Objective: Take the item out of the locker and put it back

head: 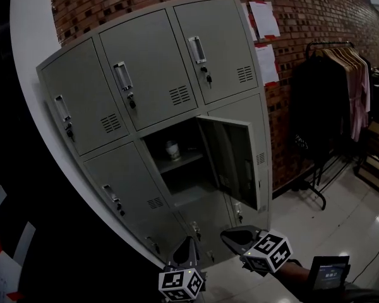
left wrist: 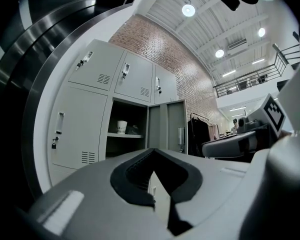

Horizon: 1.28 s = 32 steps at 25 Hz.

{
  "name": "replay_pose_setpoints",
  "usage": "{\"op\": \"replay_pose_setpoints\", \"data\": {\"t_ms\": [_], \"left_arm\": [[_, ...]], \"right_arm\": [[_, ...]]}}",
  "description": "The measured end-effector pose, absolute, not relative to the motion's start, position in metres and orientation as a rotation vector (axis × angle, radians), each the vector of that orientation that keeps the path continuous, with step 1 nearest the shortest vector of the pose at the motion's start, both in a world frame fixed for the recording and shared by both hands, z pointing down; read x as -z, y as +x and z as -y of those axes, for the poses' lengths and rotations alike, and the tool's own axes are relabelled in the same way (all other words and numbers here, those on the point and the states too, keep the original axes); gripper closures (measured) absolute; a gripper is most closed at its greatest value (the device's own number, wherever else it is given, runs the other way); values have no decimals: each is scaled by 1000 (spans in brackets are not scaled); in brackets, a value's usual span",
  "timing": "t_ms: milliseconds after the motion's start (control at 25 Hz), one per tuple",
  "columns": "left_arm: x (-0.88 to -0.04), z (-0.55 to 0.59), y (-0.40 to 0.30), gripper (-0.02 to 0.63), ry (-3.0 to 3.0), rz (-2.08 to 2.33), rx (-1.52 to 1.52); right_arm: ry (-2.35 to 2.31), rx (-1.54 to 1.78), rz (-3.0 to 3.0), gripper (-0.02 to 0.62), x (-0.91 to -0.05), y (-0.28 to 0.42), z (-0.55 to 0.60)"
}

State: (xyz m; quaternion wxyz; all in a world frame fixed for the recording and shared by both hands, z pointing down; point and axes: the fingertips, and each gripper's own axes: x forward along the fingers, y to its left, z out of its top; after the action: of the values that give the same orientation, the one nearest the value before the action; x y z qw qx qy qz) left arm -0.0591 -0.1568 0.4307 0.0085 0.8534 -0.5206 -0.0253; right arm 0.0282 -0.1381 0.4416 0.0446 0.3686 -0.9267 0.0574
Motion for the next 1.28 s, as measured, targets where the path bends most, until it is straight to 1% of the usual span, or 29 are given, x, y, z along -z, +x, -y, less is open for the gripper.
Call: {"op": "replay_pose_setpoints", "data": {"t_ms": [760,1040,1280], "left_arm": [[-428,140,-64,606,2676,1633,95],[-421,146,-68,606,2758,1789,-32],[-420,149,-66,606,2706,1706,36]], "right_arm": [[1105,-230,2876,591,-446,14,122],[1094,-221,2874,591,-444,14,123],[1101,-208,2876,591,-441,16,124]]}}
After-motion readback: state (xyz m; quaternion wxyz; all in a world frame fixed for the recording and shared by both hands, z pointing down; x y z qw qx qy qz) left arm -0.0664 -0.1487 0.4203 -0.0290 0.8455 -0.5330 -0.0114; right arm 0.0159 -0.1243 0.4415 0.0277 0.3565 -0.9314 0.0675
